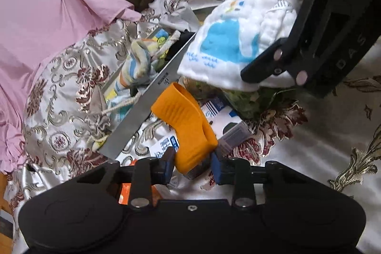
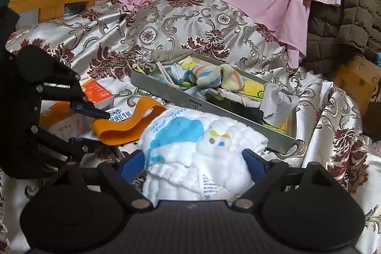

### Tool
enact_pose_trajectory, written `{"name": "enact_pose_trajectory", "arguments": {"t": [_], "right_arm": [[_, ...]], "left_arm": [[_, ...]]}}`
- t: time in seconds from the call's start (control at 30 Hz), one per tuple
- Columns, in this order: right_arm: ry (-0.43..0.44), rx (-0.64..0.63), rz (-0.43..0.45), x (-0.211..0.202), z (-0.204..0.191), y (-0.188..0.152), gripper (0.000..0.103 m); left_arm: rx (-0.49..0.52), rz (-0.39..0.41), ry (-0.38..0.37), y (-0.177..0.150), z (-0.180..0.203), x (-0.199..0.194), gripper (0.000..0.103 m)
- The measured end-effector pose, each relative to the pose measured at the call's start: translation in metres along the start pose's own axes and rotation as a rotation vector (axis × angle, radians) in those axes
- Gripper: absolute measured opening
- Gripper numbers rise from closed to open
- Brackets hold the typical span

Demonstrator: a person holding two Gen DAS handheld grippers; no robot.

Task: Organize soft objects
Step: 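Grasp the orange band with the left tool while the right tool grasps the white muslin cloth, then carry the orange band and white muslin cloth over the tray with both tools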

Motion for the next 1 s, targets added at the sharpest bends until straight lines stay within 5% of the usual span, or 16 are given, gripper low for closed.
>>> {"name": "enact_pose_trajectory", "arguments": {"t": [0.3, 0.57, 1.0], "right_arm": [[-0.023, -0.036, -0.006, -0.001, -0.003, -0.001, 0.083], [0.01, -0.028, 0.005, -0.008, -0.007, 0.002, 0.059], [0.007, 0.049, 0.048, -0.02, 0.004, 0.008, 0.04]], "left_arm": [[-0.066, 0.021, -0.022, 0.004, 0.0, -0.005, 0.024], [-0.161, 0.056, -0.041, 0.012, -0.009, -0.015, 0.02], [-0.266, 0.114, -0.034, 0.023, -0.01, -0.033, 0.014]]}}
Point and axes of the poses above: each gripper's, at about its wrist camera, not at the fingertips, and x roughly the way its jaws point, z to its right, y to its top, the point moved 7 cm from there along x, roughly the way its jaws point
